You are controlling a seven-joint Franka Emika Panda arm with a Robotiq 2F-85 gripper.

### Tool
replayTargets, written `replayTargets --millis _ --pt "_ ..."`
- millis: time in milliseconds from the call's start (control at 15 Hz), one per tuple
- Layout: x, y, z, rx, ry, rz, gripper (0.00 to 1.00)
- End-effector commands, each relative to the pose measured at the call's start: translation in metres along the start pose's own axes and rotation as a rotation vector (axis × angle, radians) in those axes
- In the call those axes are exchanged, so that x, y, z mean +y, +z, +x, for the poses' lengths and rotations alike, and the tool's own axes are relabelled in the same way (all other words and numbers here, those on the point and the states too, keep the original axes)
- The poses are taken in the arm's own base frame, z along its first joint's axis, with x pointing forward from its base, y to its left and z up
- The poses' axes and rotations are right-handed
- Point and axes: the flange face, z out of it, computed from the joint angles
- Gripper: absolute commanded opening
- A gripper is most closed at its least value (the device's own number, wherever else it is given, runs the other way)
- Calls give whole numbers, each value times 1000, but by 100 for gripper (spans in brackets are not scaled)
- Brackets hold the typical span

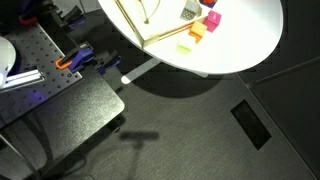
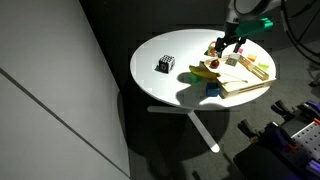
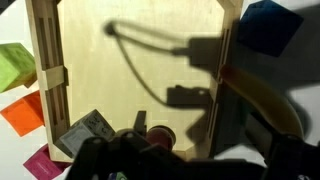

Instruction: Pick up the brown plum toy from the tray and put it on the table

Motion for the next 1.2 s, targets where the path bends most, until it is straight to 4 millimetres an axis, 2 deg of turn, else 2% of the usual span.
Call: replayTargets --millis 0,667,1133 --pt "-4 16 23 38 11 -11 100" --pt "-12 62 64 38 21 -35 100" --pt "2 86 89 3 58 -78 100"
